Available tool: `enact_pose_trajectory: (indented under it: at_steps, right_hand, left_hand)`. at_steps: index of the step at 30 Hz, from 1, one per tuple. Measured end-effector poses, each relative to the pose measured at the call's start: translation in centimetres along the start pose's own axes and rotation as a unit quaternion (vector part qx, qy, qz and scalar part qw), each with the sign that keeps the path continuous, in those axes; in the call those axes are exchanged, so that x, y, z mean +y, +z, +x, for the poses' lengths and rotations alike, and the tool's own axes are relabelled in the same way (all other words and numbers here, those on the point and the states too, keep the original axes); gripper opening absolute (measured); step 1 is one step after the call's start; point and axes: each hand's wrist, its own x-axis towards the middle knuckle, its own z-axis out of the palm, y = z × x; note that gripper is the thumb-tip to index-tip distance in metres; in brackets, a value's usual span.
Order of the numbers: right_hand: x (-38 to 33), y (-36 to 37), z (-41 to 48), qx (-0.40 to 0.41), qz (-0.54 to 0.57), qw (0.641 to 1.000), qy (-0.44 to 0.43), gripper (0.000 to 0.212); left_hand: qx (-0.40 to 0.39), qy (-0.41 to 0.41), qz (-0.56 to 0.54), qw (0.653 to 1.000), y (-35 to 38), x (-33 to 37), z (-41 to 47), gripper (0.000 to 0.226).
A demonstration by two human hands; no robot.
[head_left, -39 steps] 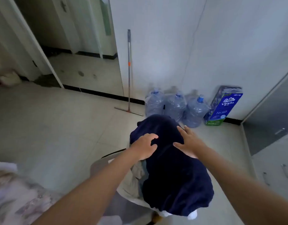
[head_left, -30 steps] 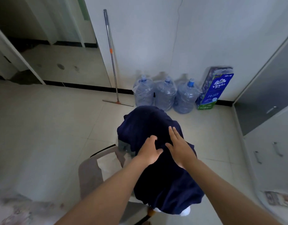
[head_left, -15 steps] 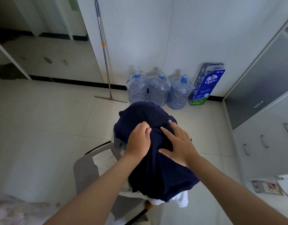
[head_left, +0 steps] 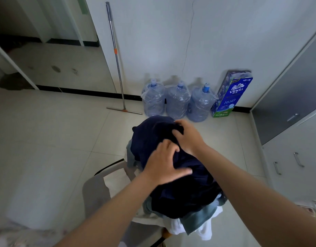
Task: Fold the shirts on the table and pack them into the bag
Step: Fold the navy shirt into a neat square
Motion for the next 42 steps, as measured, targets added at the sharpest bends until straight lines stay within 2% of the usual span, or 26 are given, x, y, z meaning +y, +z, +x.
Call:
enact_pose_trajectory:
  at_steps: [2,5,7,9,13,15,17,19,20,23,26,28,30,34,36,38,40,42]
  right_hand:
    - [2.0,-0.4,-1.5,-0.026,-0.041,0.998,-0.027,0.065]
    - [5.2,-1.8,-4.7,-0.043,-0.131,0.983,-0.122,0.091]
    - [7.2,-2.2,-6.3,-0.082,-0.209,0.961,-0.159,0.095]
    - [8.5,-1.8,-6.7,-0.080,-0.248,0.950,-0.173,0.077]
    - [6.6,-1.0,-5.4,0.025,-0.159,0.971,-0.176,0.028]
    - [4.0,-1.1,-4.7,0.081,-0.139,0.971,-0.177,0.021]
    - [1.1,-1.8,-4.0,0.115,-0.116,0.976,-0.145,0.018]
    - [-1.5,-2.2,-3.3,0.111,-0.131,0.974,-0.145,0.017]
    - [-2.7,-2.4,-3.1,0.097,-0.155,0.968,-0.172,0.016]
    - [-6.5,-2.3,-2.9,0.041,-0.216,0.937,-0.271,0.022]
    - [-9.8,-1.7,-2.9,0.025,-0.246,0.918,-0.311,0.023]
    - [-12.6,-1.1,-3.2,0.039,-0.244,0.919,-0.307,0.019]
    - [-16.3,-0.4,-4.0,0.045,-0.238,0.922,-0.303,0.025]
    - [-25.2,1.4,-7.5,0.000,-0.188,0.929,-0.318,0.032]
    - [-29.8,2.7,-10.0,-0.045,-0.152,0.922,-0.354,0.028]
    - [-34.3,4.3,-12.8,-0.093,-0.119,0.907,-0.393,0.016]
    - [-38.5,6.1,-15.7,-0.127,-0.108,0.892,-0.420,0.025]
    - [-42.3,8.4,-18.2,-0.124,-0.114,0.879,-0.445,0.038]
  left_hand:
    - [-0.054,-0.021,0.040,0.998,2.7,-0.7,-0.7,0.057]
    - [-0.014,-0.090,-0.068,0.993,2.9,-1.5,-0.3,0.037]
    - [0.006,-0.128,-0.093,0.987,1.7,-1.8,0.4,0.034]
    - [0.024,-0.168,-0.124,0.978,0.1,-1.9,0.9,0.031]
    - [0.054,-0.217,-0.098,0.970,-2.8,-2.4,0.9,0.023]
    - [0.037,-0.204,-0.097,0.974,-4.4,-2.7,0.2,0.019]
    - [-0.018,-0.176,-0.088,0.980,-6.2,-3.3,-0.8,0.033]
    - [-0.064,-0.149,-0.012,0.987,-7.7,-4.6,-2.2,0.049]
    - [-0.059,-0.146,0.023,0.987,-8.6,-5.3,-3.0,0.045]
    - [0.033,-0.188,0.048,0.980,-12.2,-7.3,-5.8,0.026]
    - [0.116,-0.242,0.032,0.963,-16.8,-9.1,-9.3,0.038]
    - [0.172,-0.255,0.020,0.951,-19.7,-9.3,-11.6,0.040]
    - [0.237,-0.266,0.009,0.934,-22.9,-8.4,-13.8,0.036]
    - [0.360,-0.322,0.000,0.876,-30.4,-6.1,-19.6,0.028]
    - [0.388,-0.339,0.080,0.854,-34.4,-5.6,-24.1,0.023]
    - [0.423,-0.311,0.178,0.832,-38.5,-5.4,-29.4,0.023]
    - [0.456,-0.274,0.257,0.807,-42.5,-5.0,-35.4,0.023]
    - [0.450,-0.258,0.313,0.795,-46.0,-4.1,-41.7,0.022]
